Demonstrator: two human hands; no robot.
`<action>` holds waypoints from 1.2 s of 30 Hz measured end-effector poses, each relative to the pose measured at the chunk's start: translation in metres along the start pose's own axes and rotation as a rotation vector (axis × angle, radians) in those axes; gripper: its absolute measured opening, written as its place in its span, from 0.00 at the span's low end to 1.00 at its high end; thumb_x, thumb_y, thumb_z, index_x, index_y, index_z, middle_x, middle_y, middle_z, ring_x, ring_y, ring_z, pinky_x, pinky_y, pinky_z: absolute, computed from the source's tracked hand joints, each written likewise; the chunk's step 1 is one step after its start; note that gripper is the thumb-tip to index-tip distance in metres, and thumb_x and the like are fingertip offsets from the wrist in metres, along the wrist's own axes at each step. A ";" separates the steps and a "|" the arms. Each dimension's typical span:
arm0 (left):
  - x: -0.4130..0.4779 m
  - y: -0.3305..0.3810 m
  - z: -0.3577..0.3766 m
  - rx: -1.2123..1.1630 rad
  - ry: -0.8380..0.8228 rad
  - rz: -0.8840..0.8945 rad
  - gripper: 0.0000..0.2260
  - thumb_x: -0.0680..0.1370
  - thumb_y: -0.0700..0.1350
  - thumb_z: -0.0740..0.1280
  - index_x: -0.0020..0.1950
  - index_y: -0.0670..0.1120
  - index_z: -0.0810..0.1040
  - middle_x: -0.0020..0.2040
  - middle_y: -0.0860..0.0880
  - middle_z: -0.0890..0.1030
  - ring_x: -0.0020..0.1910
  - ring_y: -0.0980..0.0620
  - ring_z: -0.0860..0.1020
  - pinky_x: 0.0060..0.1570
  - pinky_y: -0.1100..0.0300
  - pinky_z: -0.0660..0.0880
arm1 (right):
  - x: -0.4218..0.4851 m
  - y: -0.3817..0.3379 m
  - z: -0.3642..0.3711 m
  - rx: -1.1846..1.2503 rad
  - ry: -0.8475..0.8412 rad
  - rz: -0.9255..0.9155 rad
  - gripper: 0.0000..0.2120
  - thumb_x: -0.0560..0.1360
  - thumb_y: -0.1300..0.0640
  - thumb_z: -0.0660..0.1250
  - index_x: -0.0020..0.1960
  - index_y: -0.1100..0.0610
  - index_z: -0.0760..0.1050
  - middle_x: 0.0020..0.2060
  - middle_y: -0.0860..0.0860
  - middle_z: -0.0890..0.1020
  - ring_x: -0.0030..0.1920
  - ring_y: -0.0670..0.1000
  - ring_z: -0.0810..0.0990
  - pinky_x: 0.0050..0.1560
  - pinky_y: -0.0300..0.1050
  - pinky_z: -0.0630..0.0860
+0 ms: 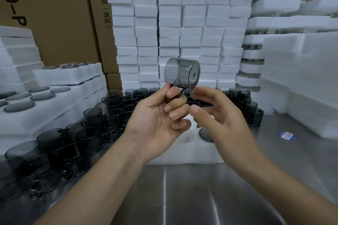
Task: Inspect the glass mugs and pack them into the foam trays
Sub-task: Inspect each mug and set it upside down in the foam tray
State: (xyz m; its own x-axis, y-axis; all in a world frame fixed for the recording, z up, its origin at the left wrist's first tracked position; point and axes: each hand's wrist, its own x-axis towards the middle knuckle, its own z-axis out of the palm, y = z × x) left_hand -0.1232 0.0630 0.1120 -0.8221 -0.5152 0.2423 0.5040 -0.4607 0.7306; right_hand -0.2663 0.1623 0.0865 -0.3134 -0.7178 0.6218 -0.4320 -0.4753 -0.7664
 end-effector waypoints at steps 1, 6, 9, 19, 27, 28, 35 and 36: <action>0.000 0.000 -0.001 0.012 -0.022 -0.014 0.14 0.86 0.53 0.60 0.42 0.50 0.71 0.35 0.53 0.60 0.30 0.56 0.65 0.37 0.60 0.56 | 0.000 -0.001 0.001 0.078 -0.030 0.048 0.23 0.78 0.46 0.72 0.72 0.43 0.75 0.65 0.40 0.83 0.60 0.45 0.85 0.59 0.47 0.79; 0.001 -0.010 0.001 0.116 -0.016 -0.086 0.15 0.85 0.54 0.62 0.40 0.51 0.74 0.32 0.54 0.61 0.30 0.57 0.66 0.36 0.59 0.54 | -0.001 -0.010 0.007 0.252 -0.027 -0.021 0.30 0.81 0.60 0.72 0.79 0.47 0.67 0.60 0.52 0.86 0.56 0.58 0.87 0.47 0.38 0.81; 0.004 -0.017 0.005 0.155 0.053 -0.070 0.15 0.85 0.56 0.63 0.41 0.52 0.76 0.32 0.54 0.64 0.30 0.57 0.66 0.35 0.60 0.55 | 0.000 -0.010 0.004 0.132 0.093 -0.069 0.27 0.82 0.58 0.72 0.77 0.45 0.70 0.55 0.51 0.87 0.52 0.55 0.88 0.49 0.43 0.82; 0.004 -0.026 0.010 0.453 0.111 0.073 0.15 0.88 0.51 0.63 0.44 0.54 0.84 0.39 0.56 0.78 0.33 0.59 0.72 0.33 0.65 0.66 | -0.002 -0.014 0.001 -0.182 0.287 -0.240 0.30 0.77 0.49 0.76 0.76 0.37 0.70 0.50 0.40 0.84 0.53 0.48 0.85 0.51 0.48 0.80; 0.006 -0.021 0.010 0.350 0.177 0.173 0.08 0.87 0.50 0.65 0.53 0.49 0.80 0.37 0.56 0.77 0.31 0.60 0.71 0.31 0.66 0.66 | -0.003 -0.015 0.001 -0.159 0.208 -0.272 0.16 0.78 0.57 0.77 0.61 0.47 0.76 0.51 0.43 0.84 0.54 0.53 0.85 0.51 0.57 0.81; 0.006 -0.020 0.010 0.352 0.179 0.171 0.08 0.87 0.51 0.65 0.52 0.49 0.79 0.37 0.56 0.76 0.31 0.60 0.71 0.32 0.66 0.66 | -0.004 -0.013 0.002 -0.172 0.191 -0.269 0.14 0.79 0.57 0.77 0.60 0.48 0.77 0.51 0.43 0.84 0.55 0.53 0.85 0.50 0.57 0.81; 0.007 -0.020 0.008 0.341 0.189 0.114 0.12 0.87 0.53 0.64 0.47 0.52 0.81 0.37 0.56 0.75 0.40 0.54 0.73 0.45 0.56 0.64 | -0.008 -0.008 0.009 -0.256 0.118 -0.270 0.15 0.77 0.54 0.74 0.62 0.46 0.79 0.54 0.41 0.81 0.55 0.50 0.82 0.49 0.47 0.78; 0.007 -0.019 0.008 0.327 0.186 0.105 0.11 0.86 0.53 0.65 0.48 0.52 0.81 0.36 0.56 0.74 0.38 0.56 0.75 0.44 0.57 0.64 | -0.008 -0.008 0.010 -0.259 0.114 -0.269 0.15 0.77 0.54 0.74 0.62 0.45 0.79 0.54 0.41 0.81 0.55 0.50 0.82 0.49 0.46 0.78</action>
State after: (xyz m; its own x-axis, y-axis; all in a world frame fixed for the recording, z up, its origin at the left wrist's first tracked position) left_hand -0.1408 0.0745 0.1047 -0.6934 -0.6834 0.2286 0.4473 -0.1594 0.8801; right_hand -0.2522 0.1668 0.0862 -0.2457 -0.5167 0.8201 -0.7060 -0.4843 -0.5167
